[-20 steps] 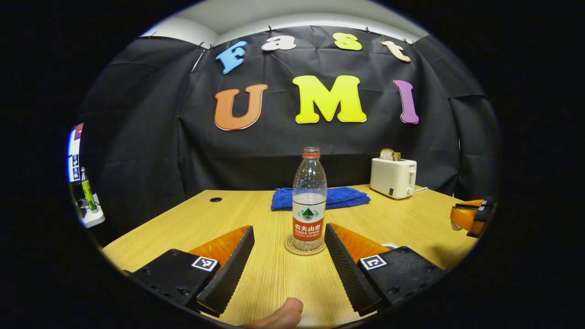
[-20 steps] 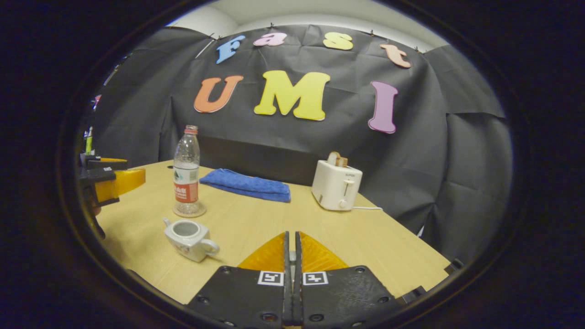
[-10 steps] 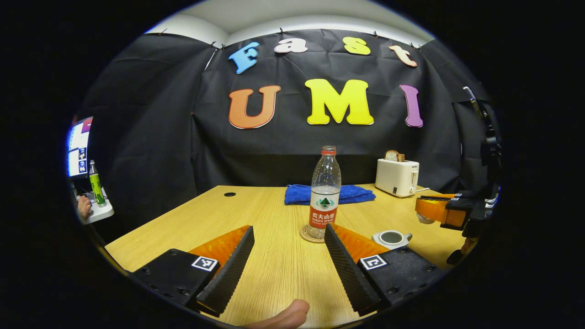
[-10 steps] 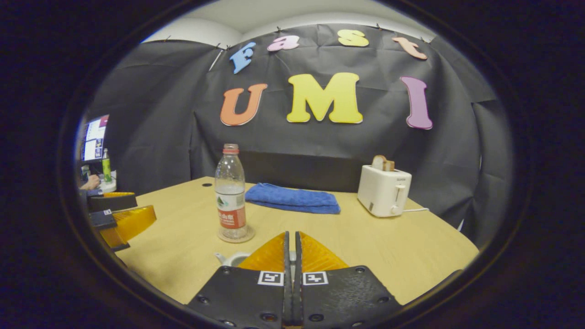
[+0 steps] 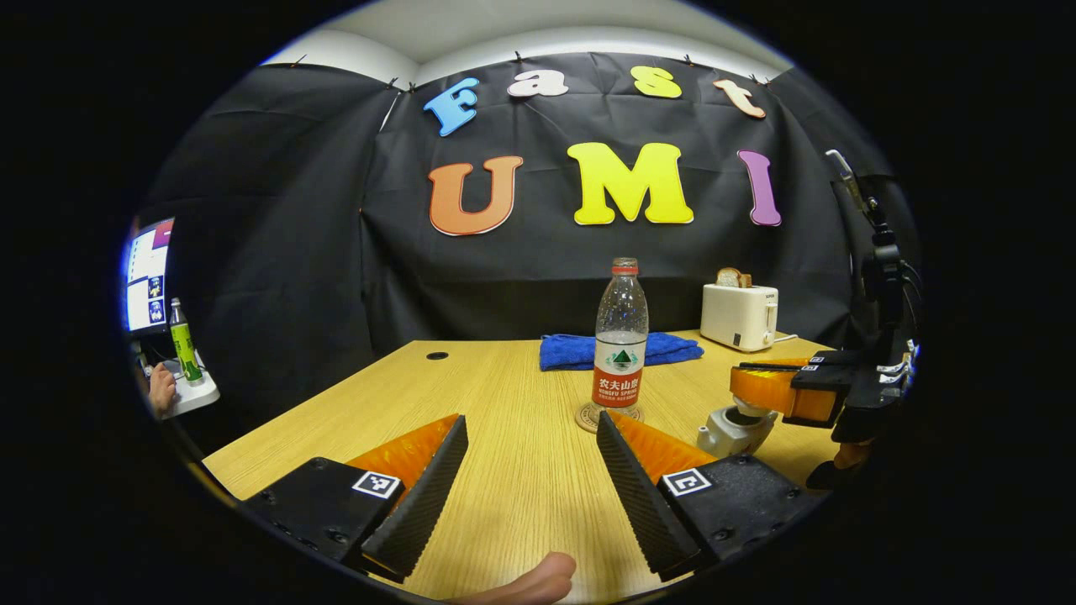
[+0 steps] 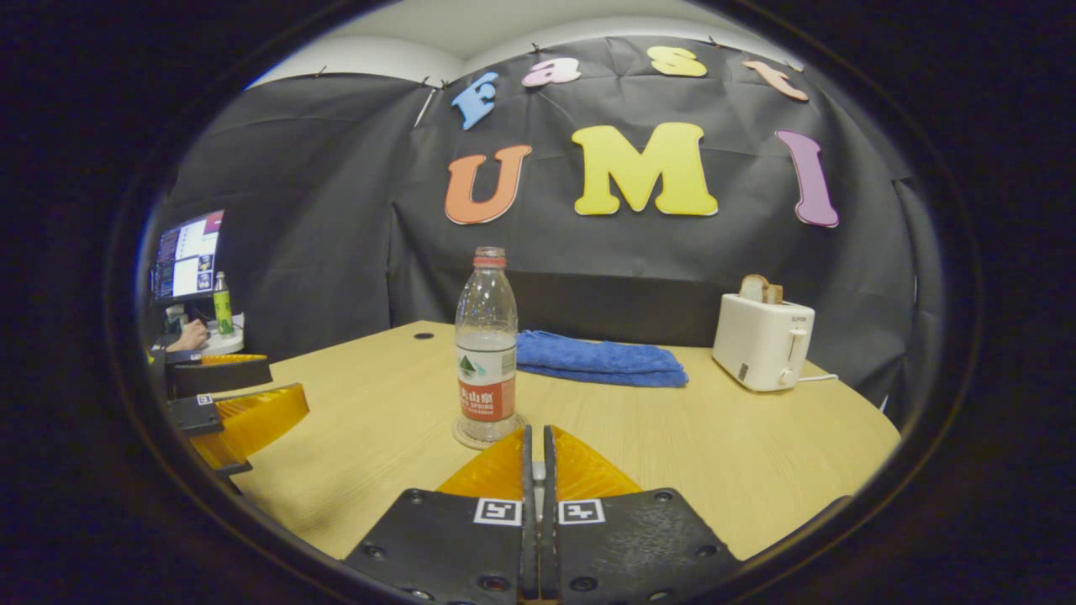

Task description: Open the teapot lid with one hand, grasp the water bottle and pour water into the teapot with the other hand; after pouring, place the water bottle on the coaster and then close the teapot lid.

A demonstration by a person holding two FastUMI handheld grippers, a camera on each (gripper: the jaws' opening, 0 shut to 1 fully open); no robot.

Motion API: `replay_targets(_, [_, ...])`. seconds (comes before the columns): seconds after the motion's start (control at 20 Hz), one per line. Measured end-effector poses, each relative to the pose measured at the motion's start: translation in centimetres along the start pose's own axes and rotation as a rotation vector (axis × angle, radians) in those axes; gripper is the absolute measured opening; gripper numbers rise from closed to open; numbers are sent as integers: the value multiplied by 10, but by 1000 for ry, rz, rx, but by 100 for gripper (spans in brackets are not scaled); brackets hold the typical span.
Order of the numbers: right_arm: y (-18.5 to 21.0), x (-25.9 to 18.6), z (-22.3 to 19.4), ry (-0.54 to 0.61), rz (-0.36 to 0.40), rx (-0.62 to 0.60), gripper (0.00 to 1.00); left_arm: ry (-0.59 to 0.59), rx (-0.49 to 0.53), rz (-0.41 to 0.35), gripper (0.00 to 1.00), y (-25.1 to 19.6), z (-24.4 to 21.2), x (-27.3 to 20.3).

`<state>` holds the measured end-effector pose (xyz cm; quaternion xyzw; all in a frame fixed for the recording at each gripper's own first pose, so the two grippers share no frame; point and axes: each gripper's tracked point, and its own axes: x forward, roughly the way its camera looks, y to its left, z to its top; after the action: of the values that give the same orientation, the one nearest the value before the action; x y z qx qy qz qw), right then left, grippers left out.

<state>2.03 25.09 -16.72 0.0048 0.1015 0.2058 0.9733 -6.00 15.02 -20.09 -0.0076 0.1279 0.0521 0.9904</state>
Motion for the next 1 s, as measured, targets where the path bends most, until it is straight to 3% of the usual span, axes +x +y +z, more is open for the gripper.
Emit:
replay_targets(0.6, [3, 8, -11, 26, 9, -10, 5, 52, -4, 34, 97, 10, -15, -13])
replay_targets(0.65, [2, 7, -7, 13, 11, -11, 7, 58, -20, 33, 97, 9, -14, -15])
replay_targets(0.7, [0, 5, -3, 0, 3, -12, 16, 59, -37, 26, 97, 6, -11, -19])
replay_targets(0.75, [1, 2, 0, -11, 5, -9, 16, 60, -46, 18, 98, 3, -8, -23])
replay_targets(0.85, [2, -6, 12, -38, 7, -10, 29, 52, -37, 15, 97, 1, -1, -30])
replay_targets(1.0, [-1, -23, 32, -84, -14, -5, 40, 40, -31, 9, 97, 2, 12, -40])
